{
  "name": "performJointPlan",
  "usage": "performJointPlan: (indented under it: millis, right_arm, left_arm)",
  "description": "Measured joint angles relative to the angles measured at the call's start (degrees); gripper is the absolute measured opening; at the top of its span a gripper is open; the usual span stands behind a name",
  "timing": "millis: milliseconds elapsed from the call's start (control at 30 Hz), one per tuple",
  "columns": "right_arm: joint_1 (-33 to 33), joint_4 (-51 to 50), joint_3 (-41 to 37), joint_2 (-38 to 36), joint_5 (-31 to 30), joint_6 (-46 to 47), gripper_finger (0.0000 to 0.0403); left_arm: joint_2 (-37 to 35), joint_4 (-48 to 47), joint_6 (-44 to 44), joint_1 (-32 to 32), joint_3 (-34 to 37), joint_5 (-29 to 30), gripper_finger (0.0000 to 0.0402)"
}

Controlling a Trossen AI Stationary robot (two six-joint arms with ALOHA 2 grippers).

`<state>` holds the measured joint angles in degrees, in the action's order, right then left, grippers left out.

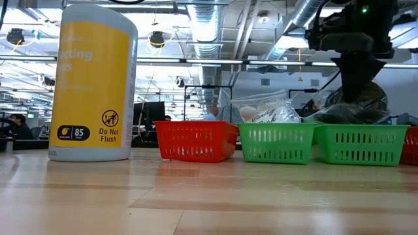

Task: Pick & Place Travel size toiletries
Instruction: Put the black hairbrush into the right green bin, then return to Home Position

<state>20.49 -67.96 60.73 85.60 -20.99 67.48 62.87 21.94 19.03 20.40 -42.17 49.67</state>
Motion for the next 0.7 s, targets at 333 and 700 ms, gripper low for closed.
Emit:
performJointPlan:
  millis: [333,700]
  right_arm:
    - [0.0,-0.1,0.0,0.0,-2.0,-1.0,0.0088]
    - [0.0,0.5,0.0,0.0,-3.1,-1.5,0.0168]
  left_arm:
    - [0.0,0.0,0.0,0.0,0.0,0.0,0.0076]
    - [0.0,0.0,0.0,0.0,0.0,0.0,0.0076]
